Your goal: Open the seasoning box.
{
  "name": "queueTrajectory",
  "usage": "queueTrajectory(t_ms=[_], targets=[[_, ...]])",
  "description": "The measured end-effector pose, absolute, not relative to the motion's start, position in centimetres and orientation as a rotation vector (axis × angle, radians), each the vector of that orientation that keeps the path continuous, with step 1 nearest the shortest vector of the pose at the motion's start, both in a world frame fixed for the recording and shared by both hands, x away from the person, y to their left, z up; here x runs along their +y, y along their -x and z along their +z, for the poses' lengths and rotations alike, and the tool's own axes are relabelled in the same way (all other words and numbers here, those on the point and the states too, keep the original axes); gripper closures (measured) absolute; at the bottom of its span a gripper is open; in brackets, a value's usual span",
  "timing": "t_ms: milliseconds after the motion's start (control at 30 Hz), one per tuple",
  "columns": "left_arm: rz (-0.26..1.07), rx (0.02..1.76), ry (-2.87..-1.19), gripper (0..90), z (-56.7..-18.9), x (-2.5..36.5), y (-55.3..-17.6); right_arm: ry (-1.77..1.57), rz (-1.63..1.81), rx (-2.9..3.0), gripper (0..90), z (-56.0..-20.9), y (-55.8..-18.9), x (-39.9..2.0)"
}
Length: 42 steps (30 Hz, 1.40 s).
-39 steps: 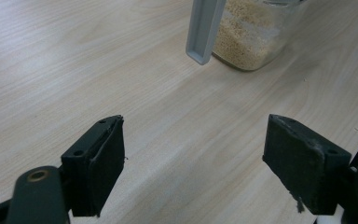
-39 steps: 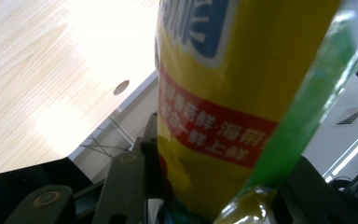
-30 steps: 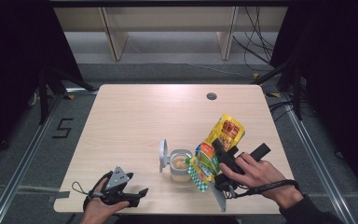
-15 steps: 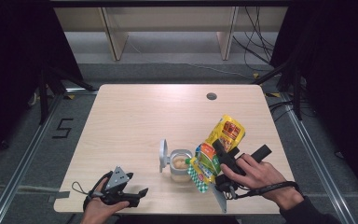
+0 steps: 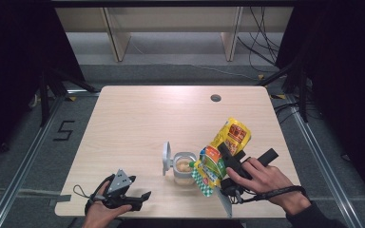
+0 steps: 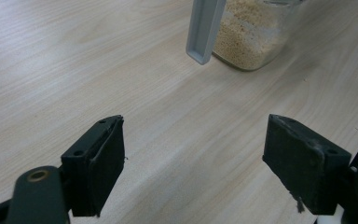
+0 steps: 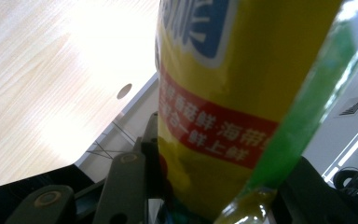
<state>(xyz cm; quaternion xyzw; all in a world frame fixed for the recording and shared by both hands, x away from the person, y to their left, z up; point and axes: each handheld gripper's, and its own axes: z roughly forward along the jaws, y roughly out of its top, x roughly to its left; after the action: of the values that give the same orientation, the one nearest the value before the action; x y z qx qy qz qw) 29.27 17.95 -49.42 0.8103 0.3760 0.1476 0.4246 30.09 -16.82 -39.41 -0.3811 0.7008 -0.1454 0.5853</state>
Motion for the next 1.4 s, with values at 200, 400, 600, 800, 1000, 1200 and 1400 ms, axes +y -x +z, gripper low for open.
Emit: queueTrajectory(t_ms=[200, 400, 600, 800, 1000, 1200, 1400], targets=[[0.373, 0.933, -2.040, 19.9, -49.4, 18.1, -29.3, 0.822, -0.308, 1.649, 62.6, -39.8, -29.9, -17.1], [0.377, 0.935, -2.044, 19.9, -49.4, 18.1, -29.3, 0.803, -0.286, 1.657, 62.6, -40.0, -30.0, -17.2], [0.373, 0.933, -2.040, 19.9, -49.4, 18.1, -29.3, 0.790, -0.266, 1.664, 62.7, -40.3, -30.1, -17.3], [0.370, 0.935, -2.037, 19.9, -49.4, 18.1, -29.3, 0.760, -0.232, 1.679, 62.7, -40.7, -30.1, -17.5], [0.372, 0.935, -2.049, 19.9, -49.3, 18.2, -29.3, 0.742, -0.224, 1.688, 62.7, -40.5, -30.2, -17.6], [0.368, 0.937, -2.041, 19.9, -49.3, 18.1, -29.3, 0.731, -0.205, 1.674, 62.7, -40.6, -30.0, -17.6], [0.358, 0.939, -2.029, 19.9, -49.4, 18.1, -29.3, 0.719, -0.195, 1.682, 62.8, -41.0, -30.1, -17.9]])
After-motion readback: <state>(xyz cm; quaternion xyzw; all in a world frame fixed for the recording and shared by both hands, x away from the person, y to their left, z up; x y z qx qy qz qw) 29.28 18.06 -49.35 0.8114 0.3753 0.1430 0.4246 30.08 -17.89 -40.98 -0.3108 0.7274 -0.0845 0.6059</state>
